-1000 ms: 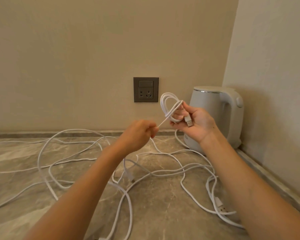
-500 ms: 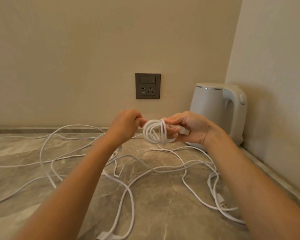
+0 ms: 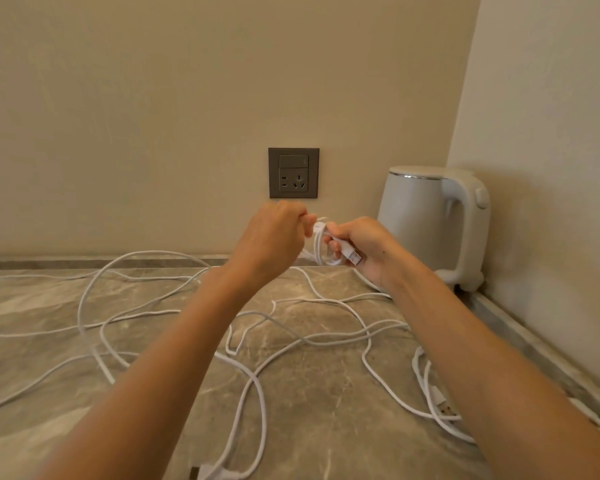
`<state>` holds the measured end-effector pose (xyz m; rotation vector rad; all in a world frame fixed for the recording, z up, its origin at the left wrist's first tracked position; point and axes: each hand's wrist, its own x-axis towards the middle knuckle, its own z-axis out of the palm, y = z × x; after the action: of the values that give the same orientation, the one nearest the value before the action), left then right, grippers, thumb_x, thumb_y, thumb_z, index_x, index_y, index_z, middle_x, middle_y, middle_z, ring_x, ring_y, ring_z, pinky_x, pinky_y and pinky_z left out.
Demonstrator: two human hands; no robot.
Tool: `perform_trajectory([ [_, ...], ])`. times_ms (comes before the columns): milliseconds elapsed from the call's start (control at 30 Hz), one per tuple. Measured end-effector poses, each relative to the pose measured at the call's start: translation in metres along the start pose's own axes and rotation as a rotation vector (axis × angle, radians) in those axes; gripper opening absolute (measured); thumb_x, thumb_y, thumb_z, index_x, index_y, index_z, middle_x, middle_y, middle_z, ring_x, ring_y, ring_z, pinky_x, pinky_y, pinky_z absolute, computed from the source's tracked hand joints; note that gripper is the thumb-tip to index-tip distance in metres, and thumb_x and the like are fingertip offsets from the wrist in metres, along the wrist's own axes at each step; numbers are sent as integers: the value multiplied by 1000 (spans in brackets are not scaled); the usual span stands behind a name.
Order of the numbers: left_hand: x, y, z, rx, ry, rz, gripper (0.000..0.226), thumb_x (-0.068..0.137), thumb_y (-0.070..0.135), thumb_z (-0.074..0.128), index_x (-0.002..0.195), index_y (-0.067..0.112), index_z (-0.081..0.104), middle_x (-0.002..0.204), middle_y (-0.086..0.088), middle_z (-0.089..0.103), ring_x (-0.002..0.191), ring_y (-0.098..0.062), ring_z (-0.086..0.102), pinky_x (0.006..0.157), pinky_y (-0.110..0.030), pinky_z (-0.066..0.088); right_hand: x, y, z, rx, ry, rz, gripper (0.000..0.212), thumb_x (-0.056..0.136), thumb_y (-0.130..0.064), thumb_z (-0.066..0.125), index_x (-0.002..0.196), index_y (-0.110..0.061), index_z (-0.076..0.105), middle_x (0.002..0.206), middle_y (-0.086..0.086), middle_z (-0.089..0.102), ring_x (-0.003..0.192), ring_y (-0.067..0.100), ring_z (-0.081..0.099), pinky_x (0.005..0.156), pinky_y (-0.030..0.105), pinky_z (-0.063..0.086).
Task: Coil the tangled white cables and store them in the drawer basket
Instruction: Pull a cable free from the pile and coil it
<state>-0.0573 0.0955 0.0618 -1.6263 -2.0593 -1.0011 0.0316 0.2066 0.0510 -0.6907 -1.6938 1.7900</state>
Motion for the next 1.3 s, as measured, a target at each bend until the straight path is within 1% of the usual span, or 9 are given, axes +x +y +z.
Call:
perform_trajectory([
  [100, -2, 4, 3, -68, -22, -20, 31, 96, 16, 44, 77, 3, 64, 62, 0, 54, 60, -15, 47, 62, -31, 35, 5, 2, -5, 214, 113, -5, 26, 97, -4, 45, 73, -2, 55, 56, 2, 53, 32, 0, 45, 38, 14, 39],
  [233, -4, 4, 3, -217, -92, -91, 34, 95, 13, 46, 62, 14, 55, 54, 3, 53, 51, -12, 51, 68, -34, 49, 8, 2, -15, 414, 143, 22, 23, 97, -10, 46, 77, -8, 56, 46, -5, 57, 34, -1, 48, 50, 17, 41],
  [467, -4, -9, 10, -340, -174, -186, 22, 92, 13, 54, 79, 7, 70, 59, 0, 59, 55, -11, 55, 68, -28, 52, 3, -4, -14, 732, -44, 43, 24, 98, -12, 40, 80, -4, 54, 44, 0, 49, 52, 8, 39, 65, 22, 35],
  [667, -2, -15, 10, -500, -205, -252, 12, 86, 10, 61, 88, 5, 72, 62, 0, 63, 47, 2, 55, 57, -12, 50, -4, -4, -10, 792, -231, 55, 32, 98, -16, 36, 72, -7, 52, 43, 1, 39, 40, 12, 38, 73, 29, 37],
  [867, -4, -11, 6, -469, -119, -74, 16, 82, 6, 65, 96, 12, 61, 69, 0, 64, 60, -10, 60, 68, -23, 52, -8, 0, -14, 921, -251, 119, 25, 88, -11, 42, 71, -1, 57, 42, 1, 36, 37, 13, 38, 80, 31, 39],
  [1000, -4, -9, 7, -376, -25, 66, 22, 80, 9, 68, 101, 12, 67, 80, 8, 57, 66, -7, 53, 65, -15, 45, -8, 2, -14, 903, -217, 160, 24, 82, -5, 43, 71, 7, 61, 45, 4, 41, 40, 12, 41, 65, 35, 54],
  [1133, -5, -4, 10, -387, -21, 127, 15, 78, 6, 68, 93, 9, 69, 87, 9, 54, 69, -5, 50, 65, -14, 43, -7, 8, -10, 810, -206, 235, 17, 76, 10, 48, 85, 14, 62, 81, 26, 60, 76, 24, 53, 56, 39, 56],
  [1200, -5, -1, 11, -327, -14, 168, 9, 78, 5, 68, 87, 3, 70, 84, 5, 56, 67, -3, 47, 62, -14, 38, -7, 11, -6, 776, -236, 264, 24, 64, 15, 54, 86, 13, 64, 84, 28, 59, 78, 23, 52, 52, 35, 57],
  [1300, -5, -2, 14, -165, -26, 224, 9, 79, 7, 68, 82, -1, 67, 79, -2, 57, 63, -6, 42, 59, -17, 33, -1, 17, -6, 675, -168, 285, 21, 87, 4, 43, 83, 8, 63, 77, 22, 60, 65, 19, 55, 48, 27, 54],
])
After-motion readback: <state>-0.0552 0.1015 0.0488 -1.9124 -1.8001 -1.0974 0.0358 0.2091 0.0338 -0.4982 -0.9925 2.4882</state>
